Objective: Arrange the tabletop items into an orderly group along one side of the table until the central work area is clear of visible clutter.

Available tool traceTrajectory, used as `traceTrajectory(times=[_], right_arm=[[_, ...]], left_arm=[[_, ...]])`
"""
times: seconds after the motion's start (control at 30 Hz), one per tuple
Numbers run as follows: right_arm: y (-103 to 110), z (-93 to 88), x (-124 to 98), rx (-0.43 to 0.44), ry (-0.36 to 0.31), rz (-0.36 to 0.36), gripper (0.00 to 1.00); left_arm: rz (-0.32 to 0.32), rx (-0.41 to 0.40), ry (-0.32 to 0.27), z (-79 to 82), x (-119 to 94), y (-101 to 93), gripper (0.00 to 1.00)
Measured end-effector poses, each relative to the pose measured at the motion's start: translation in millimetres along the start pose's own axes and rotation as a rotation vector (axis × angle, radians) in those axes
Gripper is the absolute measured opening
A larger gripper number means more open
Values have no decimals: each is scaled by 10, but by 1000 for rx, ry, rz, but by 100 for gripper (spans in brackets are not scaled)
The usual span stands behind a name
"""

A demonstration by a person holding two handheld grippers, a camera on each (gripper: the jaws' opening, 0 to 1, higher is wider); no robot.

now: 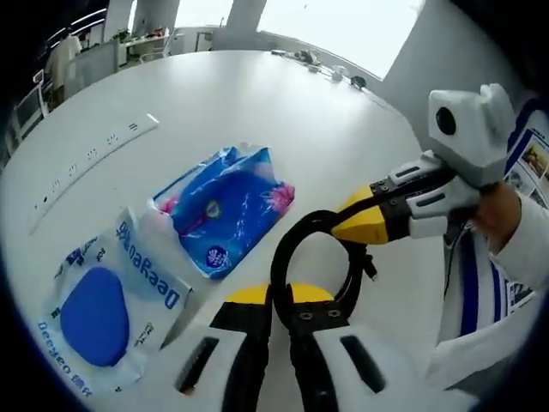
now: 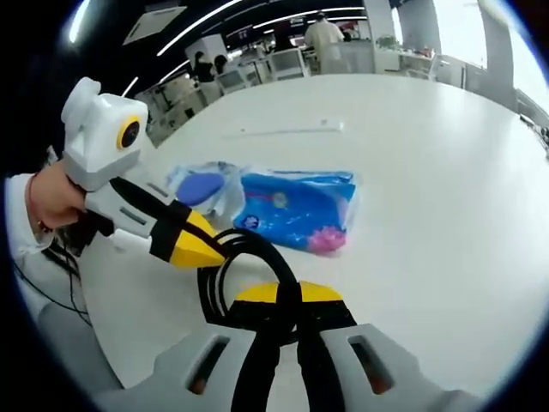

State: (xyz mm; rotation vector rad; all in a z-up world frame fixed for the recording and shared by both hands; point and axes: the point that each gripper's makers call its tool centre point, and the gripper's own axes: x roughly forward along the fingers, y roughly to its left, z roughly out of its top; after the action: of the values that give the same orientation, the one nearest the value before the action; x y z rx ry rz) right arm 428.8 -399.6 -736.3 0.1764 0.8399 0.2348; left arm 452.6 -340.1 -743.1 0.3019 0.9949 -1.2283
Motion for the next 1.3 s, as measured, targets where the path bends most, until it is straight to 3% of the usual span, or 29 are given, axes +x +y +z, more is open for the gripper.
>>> traceTrajectory(times=[0.3,0.63,1.03,1.3], right_arm=[[-58,-105,105,-12,24,-11,3],[-81,-159,152,-43,37,-20,4],[-96,-142,151,-70,25,-40,6],[-99,-115,126,-73,12,-52,13]], left_arm=[[43,-11,-2,-55,105,44,4],[38,-38,-12,-86,136,65,6],[35,-34,-40,-82,121,50,9],[33,-28,-37,-107,98,39,16]])
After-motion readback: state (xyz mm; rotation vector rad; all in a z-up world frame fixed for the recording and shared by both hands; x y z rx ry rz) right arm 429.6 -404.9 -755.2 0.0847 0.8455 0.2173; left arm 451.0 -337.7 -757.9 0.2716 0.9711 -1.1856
